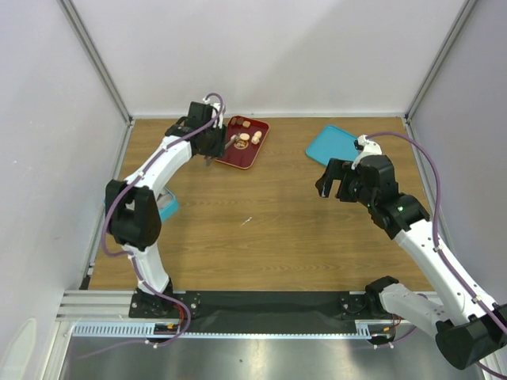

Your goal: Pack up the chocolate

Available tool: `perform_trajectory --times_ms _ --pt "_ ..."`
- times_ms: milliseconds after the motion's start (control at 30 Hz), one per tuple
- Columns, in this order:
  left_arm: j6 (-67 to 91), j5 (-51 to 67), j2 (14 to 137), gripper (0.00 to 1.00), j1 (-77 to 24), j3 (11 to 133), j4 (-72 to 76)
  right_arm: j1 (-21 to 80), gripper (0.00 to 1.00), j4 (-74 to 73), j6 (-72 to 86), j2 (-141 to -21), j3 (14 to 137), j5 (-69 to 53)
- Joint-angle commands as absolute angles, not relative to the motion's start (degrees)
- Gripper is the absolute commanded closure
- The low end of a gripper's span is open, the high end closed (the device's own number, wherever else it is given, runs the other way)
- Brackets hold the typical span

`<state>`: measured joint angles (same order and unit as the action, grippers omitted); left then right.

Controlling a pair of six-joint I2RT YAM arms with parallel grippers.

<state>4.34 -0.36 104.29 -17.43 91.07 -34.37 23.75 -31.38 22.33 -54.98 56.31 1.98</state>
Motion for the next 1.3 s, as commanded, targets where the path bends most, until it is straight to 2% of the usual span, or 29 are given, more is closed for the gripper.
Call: perform_trajectory --times_ms 0,367,733,1267 --pt "0.88 1.41 106.95 0.47 -17.84 95.01 -28.83 23.47 0.0 -30.24 21.71 -55.9 58.62 3.69" --pt "-1.67 -2.81 113.99 0.48 -17.93 98.09 -27.95 22.76 0.0 -29.79 20.92 -57.21 58.27 4.31" --pt "-2.64 -2.29 116.63 0.51 -18.19 98.44 -27.86 22.24 0.0 -29.0 20.74 -58.01 57.75 4.04" --pt "-0.44 -2.63 115.05 0.55 -19.69 97.12 -29.62 21.8 0.0 -28.83 20.83 -57.3 57.39 3.69"
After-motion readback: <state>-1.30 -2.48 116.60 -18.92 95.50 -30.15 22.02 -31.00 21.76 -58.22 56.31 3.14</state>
